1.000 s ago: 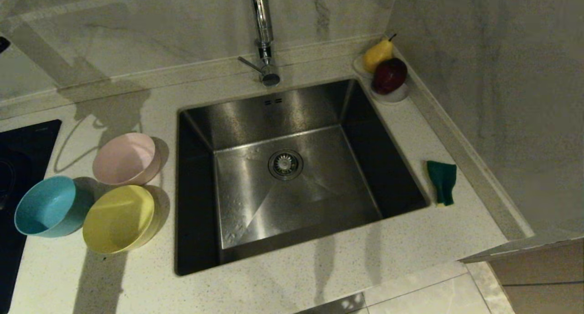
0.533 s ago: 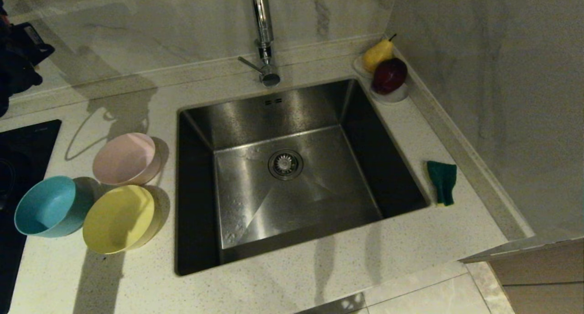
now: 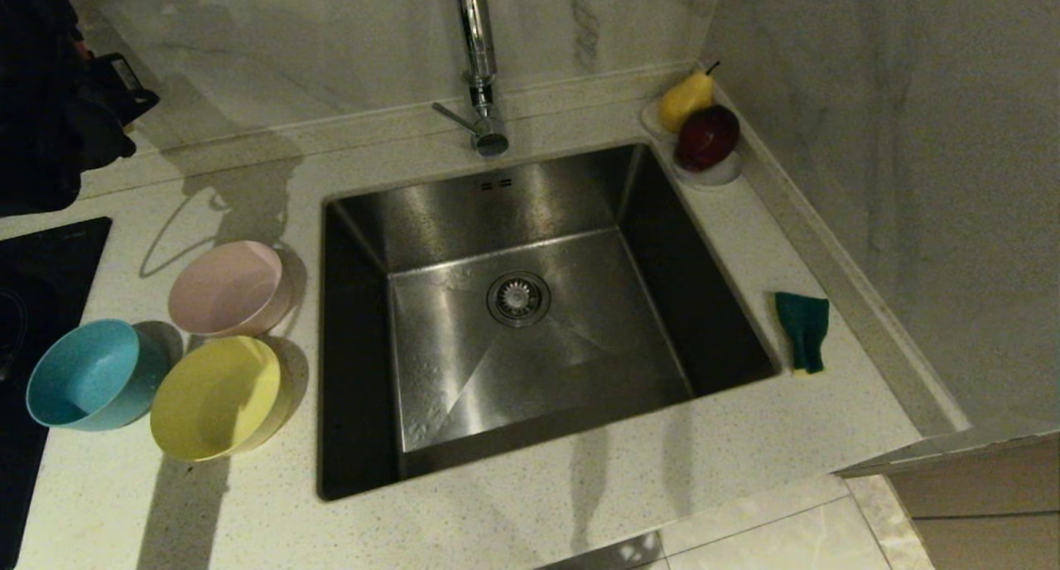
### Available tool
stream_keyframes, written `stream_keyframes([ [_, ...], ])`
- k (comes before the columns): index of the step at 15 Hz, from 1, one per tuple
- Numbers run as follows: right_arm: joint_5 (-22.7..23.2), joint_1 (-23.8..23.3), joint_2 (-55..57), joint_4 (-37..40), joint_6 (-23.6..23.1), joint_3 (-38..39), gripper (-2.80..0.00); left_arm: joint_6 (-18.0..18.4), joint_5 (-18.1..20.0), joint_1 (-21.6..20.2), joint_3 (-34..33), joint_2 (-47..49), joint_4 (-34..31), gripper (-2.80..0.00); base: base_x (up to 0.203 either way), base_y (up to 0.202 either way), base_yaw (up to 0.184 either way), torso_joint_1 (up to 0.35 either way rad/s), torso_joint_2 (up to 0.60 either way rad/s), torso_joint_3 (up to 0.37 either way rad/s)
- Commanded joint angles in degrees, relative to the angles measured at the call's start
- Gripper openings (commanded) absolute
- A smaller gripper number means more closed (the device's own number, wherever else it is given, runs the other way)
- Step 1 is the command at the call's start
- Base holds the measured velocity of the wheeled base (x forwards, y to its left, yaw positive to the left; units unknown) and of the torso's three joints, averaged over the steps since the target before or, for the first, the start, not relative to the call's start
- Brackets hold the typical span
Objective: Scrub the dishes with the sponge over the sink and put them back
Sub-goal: Place the dish soap on the table
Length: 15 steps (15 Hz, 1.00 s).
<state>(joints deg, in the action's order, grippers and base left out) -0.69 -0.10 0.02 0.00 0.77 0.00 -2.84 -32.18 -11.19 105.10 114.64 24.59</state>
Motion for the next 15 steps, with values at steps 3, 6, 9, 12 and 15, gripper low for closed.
stream_keyframes([
  [3,-0.02,0.01,-0.01,0.0,0.02,0.0,-2.8,0.12,-0.25,-0.09,3.09,3.72,-0.65,-2.8,0.0,0.0,0.0,0.0,0.0,0.0],
  [6,-0.02,0.01,0.0,0.0,0.02,0.0,-2.8,0.17,-0.42,-0.47,5.53,5.66,-2.34,-2.8,0.0,0.0,0.0,0.0,0.0,0.0],
  [9,-0.02,0.01,-0.01,0.0,0.02,0.0,-2.8,0.99,-0.25,-0.67,5.65,7.09,-2.24,-2.8,0.0,0.0,0.0,0.0,0.0,0.0],
  [12,-0.02,0.01,0.02,0.0,0.02,0.0,-2.8,0.99,-0.51,-0.76,5.65,7.64,-1.56,-2.8,0.0,0.0,0.0,0.0,0.0,0.0],
  [15,-0.02,0.01,-0.01,0.0,0.02,0.0,-2.8,1.58,-1.55,-1.01,5.65,8.59,-0.69,-2.8,0.0,0.0,0.0,0.0,0.0,0.0],
])
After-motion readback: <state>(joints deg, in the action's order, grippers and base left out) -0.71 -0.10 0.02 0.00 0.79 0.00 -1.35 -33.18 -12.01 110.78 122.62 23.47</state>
